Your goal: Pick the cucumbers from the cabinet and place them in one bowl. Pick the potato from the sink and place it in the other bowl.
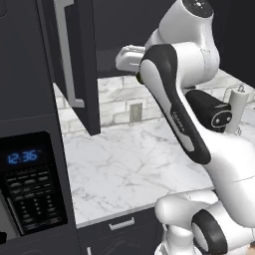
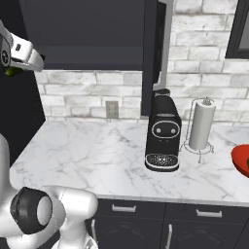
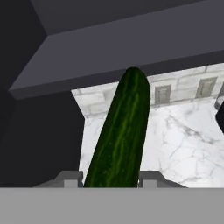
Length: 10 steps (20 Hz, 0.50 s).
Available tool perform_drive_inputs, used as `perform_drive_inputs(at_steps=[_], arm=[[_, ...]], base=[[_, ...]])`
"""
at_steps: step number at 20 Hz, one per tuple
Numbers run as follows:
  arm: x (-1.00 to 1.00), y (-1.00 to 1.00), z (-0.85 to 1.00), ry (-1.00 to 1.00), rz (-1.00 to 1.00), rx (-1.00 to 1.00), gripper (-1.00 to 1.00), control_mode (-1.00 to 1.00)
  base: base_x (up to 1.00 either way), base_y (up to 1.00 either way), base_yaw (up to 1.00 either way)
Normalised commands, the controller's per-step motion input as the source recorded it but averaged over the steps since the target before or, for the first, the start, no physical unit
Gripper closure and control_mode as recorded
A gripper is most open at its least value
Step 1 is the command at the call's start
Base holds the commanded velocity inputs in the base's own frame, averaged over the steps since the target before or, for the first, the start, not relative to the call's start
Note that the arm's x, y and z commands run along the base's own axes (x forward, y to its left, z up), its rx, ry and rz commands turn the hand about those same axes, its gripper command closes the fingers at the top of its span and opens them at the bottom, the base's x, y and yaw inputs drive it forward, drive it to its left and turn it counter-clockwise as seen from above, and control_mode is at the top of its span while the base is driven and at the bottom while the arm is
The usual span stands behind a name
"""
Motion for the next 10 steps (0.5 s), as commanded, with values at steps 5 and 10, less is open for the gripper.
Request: perform_drive_inputs(at_steps=[5,10], arm=[[-0.86,-0.23,0.00,0.05,0.00,0.00,1.00,-1.00],[-0.66,-0.24,-0.36,0.03,0.00,0.00,1.00,-1.00]], base=[[0.00,0.00,0.00],[0.00,0.00,0.00]])
